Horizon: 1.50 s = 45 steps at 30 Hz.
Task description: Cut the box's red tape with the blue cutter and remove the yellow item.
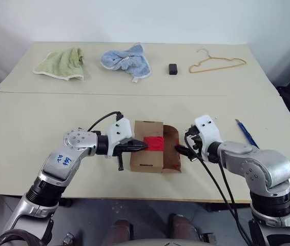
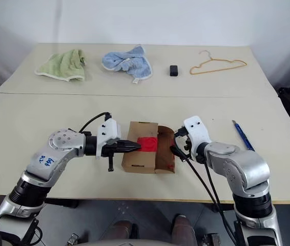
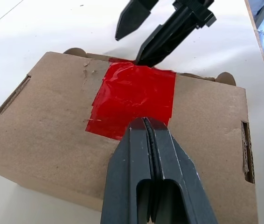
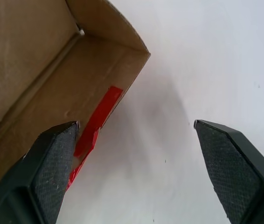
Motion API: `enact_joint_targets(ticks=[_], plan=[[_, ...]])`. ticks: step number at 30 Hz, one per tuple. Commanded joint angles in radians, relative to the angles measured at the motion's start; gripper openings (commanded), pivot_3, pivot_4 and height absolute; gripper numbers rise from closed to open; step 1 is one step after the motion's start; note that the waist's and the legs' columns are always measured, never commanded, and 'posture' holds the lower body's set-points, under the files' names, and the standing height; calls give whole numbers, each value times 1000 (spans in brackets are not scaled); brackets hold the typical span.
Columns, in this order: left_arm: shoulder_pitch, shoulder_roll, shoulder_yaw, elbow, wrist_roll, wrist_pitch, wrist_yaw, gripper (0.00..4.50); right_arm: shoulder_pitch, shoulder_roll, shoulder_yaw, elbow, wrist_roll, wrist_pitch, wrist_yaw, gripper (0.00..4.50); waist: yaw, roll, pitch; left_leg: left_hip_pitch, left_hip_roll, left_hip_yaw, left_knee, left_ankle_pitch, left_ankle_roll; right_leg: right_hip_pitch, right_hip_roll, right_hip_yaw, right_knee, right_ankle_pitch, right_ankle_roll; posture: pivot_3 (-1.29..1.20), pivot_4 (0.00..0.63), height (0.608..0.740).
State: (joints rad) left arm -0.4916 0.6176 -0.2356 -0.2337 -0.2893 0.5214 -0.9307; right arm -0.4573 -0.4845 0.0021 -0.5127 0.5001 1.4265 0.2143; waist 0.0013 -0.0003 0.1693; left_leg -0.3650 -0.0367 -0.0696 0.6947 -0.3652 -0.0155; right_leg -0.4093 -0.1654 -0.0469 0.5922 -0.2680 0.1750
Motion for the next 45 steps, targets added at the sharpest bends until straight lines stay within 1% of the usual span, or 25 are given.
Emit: enact_joint_targets(ticks=[1,5,7,11,13,15,19,20,24,27,30,31,32,36,40,45], plan=[[51,25,-54,-1,23,40,-27,0,40,-75,59,-52,-30,-75,39,4145,0,0,0,0,0,0,0,0,0,0,0,0,-1,0,0,0,150,740],[59,33,-50,-17,18,49,-25,0,82,-137,85,-49,-57,-149,71,4145,-2,0,0,0,0,1,-2,0,0,0,0,0,-1,0,0,0,150,740],[64,37,-48,-23,17,52,-25,0,99,-150,49,-41,-47,-177,101,4145,-1,0,0,1,0,1,-2,0,0,0,0,0,-1,0,0,0,150,740],[66,35,-43,-33,17,55,-21,0,99,-115,-121,3,58,-166,187,4145,-1,0,0,1,0,1,-2,0,0,0,0,0,-1,0,0,0,150,740],[67,35,-40,-38,17,55,-20,0,84,-99,-214,53,156,-102,254,4145,-1,0,0,1,0,1,-2,0,0,0,0,0,-1,0,0,0,150,740],[65,33,-40,-37,19,53,-20,0,70,-83,-265,94,218,-51,286,4145,0,0,0,1,0,1,-2,0,0,1,0,0,-2,0,0,0,150,740],[58,25,-38,-27,25,44,-14,0,8,46,-366,220,310,71,275,4145,-1,0,0,3,0,1,-2,0,0,2,0,0,-1,0,0,0,150,740],[56,24,-38,-26,26,43,-13,0,-1,67,-374,239,314,90,267,4145,-1,0,0,3,0,1,-3,0,0,2,0,0,-1,0,0,0,150,740],[45,15,-38,-19,29,41,-7,0,-13,111,-325,290,301,103,254,4145,0,0,0,4,0,1,-3,0,0,2,0,1,-1,0,0,0,150,740],[39,8,-36,-15,31,38,0,0,-32,152,-335,335,307,114,245,4145,-2,0,0,5,0,1,-3,0,0,3,0,1,-1,0,0,0,150,740],[34,2,-34,-10,30,34,3,0,-31,145,-289,356,298,107,261,3571,0,1,0,5,0,1,-3,0,0,3,0,1,0,0,0,0,150,740],[33,0,-33,-8,30,31,3,0,-33,143,-274,362,300,107,269,3139,0,1,0,5,0,1,-3,0,0,3,0,1,0,0,0,0,150,740],[32,-2,-32,-7,29,29,2,0,-34,141,-264,366,303,107,275,2914,-1,1,0,6,0,1,-3,0,0,4,0,1,0,0,0,0,150,740],[26,-13,-31,7,31,10,-3,0,-50,124,-206,417,285,77,299,1511,-1,1,0,6,0,1,-3,0,0,4,0,1,0,0,0,0,150,740],[23,-20,-32,21,31,-13,-17,0,-81,112,-176,484,273,51,324,142,-3,0,0,7,0,1,-3,0,0,5,0,1,-1,0,0,0,150,740],[18,-15,-23,46,24,-51,-47,0,-130,42,-75,576,235,28,383,142,-3,0,0,12,0,1,-3,0,0,12,0,1,-2,0,0,0,150,740]])
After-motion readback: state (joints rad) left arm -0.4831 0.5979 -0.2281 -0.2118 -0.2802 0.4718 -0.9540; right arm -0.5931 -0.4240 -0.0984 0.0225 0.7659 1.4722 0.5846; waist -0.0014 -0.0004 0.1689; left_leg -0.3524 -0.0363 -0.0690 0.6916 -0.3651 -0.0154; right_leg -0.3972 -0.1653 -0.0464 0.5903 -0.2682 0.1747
